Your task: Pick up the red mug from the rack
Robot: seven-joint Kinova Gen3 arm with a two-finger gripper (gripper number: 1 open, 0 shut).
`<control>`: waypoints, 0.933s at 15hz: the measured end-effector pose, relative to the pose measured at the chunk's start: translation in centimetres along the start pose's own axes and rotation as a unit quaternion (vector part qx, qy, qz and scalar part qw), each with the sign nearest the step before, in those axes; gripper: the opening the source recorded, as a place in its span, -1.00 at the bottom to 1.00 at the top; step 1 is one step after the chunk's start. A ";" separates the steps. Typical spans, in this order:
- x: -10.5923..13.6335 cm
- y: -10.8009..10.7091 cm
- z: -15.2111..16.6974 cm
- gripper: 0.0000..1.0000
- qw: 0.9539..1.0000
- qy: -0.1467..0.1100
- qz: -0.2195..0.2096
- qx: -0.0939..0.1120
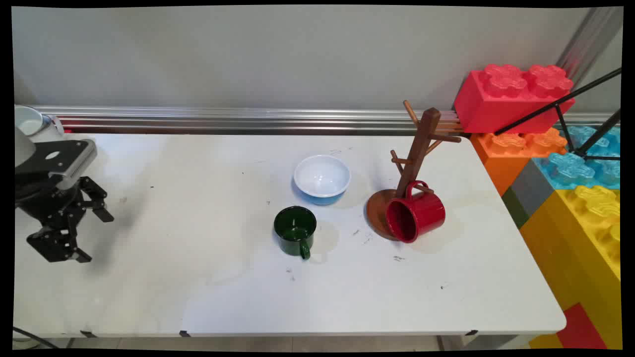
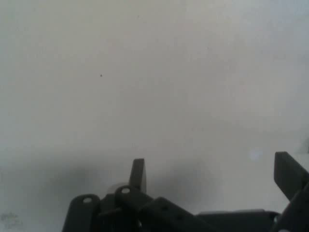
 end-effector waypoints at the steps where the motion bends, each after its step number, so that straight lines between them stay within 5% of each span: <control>1: 0.0 0.0 0.0 1.00 1.000 0.007 -0.003 0.002; 7: 4.3 -0.1 -0.6 1.00 0.994 0.103 -0.025 0.004; 11: 8.3 -0.5 -0.6 1.00 0.983 0.172 -0.058 -0.001; 14: 11.6 -0.4 -1.0 1.00 0.971 0.227 -0.075 0.000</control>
